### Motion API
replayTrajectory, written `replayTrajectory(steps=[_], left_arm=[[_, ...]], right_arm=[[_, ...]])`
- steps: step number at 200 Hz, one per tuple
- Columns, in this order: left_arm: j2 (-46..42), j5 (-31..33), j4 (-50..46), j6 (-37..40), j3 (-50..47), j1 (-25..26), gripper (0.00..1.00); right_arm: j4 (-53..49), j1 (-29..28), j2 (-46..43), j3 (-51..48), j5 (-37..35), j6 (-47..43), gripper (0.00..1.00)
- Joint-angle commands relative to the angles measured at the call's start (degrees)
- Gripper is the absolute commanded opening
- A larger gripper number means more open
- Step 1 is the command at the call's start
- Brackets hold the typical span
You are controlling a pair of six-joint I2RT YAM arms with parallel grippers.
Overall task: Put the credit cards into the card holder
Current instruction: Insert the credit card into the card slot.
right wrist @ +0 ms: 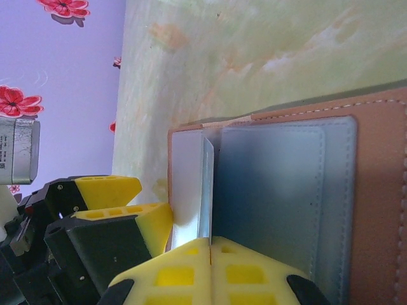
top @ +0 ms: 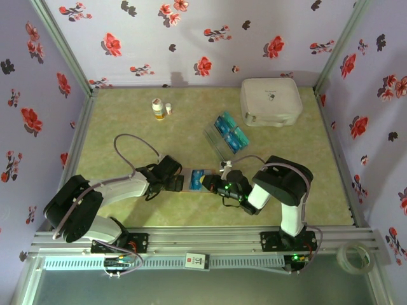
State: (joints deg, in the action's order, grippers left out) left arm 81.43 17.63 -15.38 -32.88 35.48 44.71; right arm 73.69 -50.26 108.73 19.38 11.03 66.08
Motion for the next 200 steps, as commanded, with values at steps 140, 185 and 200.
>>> replayTrajectory(steps=[140,185,200], left_arm=[[0.5,1.8,0.0,-1.1,-0.9,0.4,1.0],[0.3,1.6,0.0,-2.2,-0.9,0.4,1.0],[0.1,1.7,0.1,-2.8,-1.2,0.4,1.0]], right_arm=[[-3.0,-0.7,3.4,1.8,3.0,0.7,0.01],[-9.8,-0.6,0.5,3.0,3.0,-0.8,0.24],[-14.6,-0.6,-1.7,3.8,2.8,-1.8,0.3]])
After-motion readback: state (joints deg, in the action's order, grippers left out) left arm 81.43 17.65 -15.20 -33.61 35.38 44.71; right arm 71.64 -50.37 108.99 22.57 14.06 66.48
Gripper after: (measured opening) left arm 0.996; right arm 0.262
